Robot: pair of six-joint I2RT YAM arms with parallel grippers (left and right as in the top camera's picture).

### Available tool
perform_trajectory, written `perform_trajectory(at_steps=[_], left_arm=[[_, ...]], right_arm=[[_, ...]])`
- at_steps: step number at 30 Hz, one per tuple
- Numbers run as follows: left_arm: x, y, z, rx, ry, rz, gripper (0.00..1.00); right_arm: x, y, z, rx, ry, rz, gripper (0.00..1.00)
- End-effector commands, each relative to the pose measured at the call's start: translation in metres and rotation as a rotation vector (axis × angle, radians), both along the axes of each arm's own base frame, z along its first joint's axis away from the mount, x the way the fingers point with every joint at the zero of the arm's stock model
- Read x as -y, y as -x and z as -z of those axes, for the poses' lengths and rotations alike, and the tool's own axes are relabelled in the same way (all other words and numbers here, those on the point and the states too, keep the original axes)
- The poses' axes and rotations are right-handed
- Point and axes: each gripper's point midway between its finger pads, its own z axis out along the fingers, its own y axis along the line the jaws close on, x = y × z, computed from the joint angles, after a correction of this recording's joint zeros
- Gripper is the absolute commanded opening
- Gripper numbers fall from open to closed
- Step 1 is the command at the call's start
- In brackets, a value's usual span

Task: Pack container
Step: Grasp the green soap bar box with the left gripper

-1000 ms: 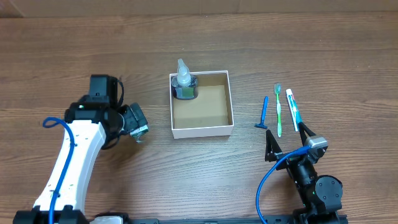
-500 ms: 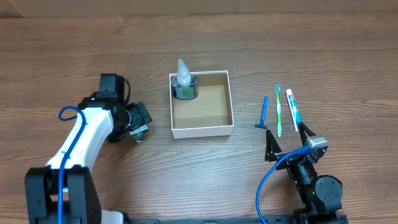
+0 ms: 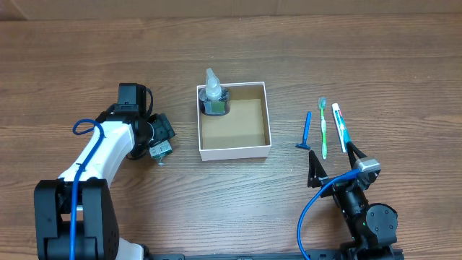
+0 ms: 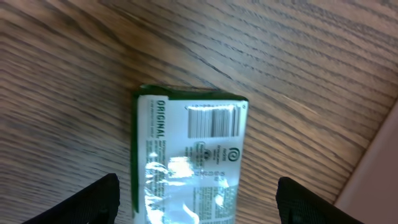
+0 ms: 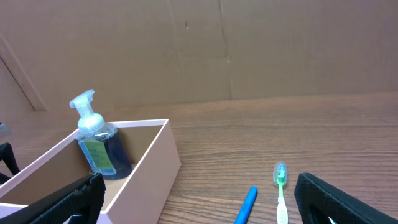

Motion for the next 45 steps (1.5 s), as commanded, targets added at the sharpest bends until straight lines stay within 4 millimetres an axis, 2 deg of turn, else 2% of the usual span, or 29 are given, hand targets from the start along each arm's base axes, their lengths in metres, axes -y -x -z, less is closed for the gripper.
perform_trajectory(at_steps=[1, 9, 14, 18, 25, 34, 40, 45], left_arm=[[-0.001, -0.001, 0.003, 0.007, -0.043, 0.021, 0.79], [0.011, -0.007, 0.001, 0.038, -0.067, 0.051, 0.79], [0.010, -0.007, 0.002, 0.035, -0.080, 0.027, 0.80], [0.010, -0.005, 0.008, 0.015, -0.082, 0.028, 0.80], [0.010, 0.002, 0.031, -0.055, -0.087, 0.031, 0.80], [0.009, 0.004, 0.034, -0.068, -0.089, 0.031, 0.76], [0.009, 0.004, 0.035, -0.072, -0.088, 0.032, 0.68], [0.009, 0.004, 0.035, -0.072, -0.089, 0.032, 0.56]], right_arm=[[0.002, -0.001, 0.001, 0.007, 0.005, 0.012, 1.00], [0.002, -0.001, 0.001, 0.007, 0.006, 0.012, 1.00], [0.002, -0.001, 0.001, 0.007, 0.006, 0.012, 1.00], [0.002, -0.001, 0.001, 0.007, 0.006, 0.012, 1.00], [0.002, -0.001, 0.001, 0.007, 0.006, 0.012, 1.00], [0.002, -0.001, 0.001, 0.007, 0.006, 0.012, 1.00], [0.002, -0.001, 0.001, 0.007, 0.006, 0.012, 1.00], [0.002, -0.001, 0.001, 0.007, 0.006, 0.012, 1.00]])
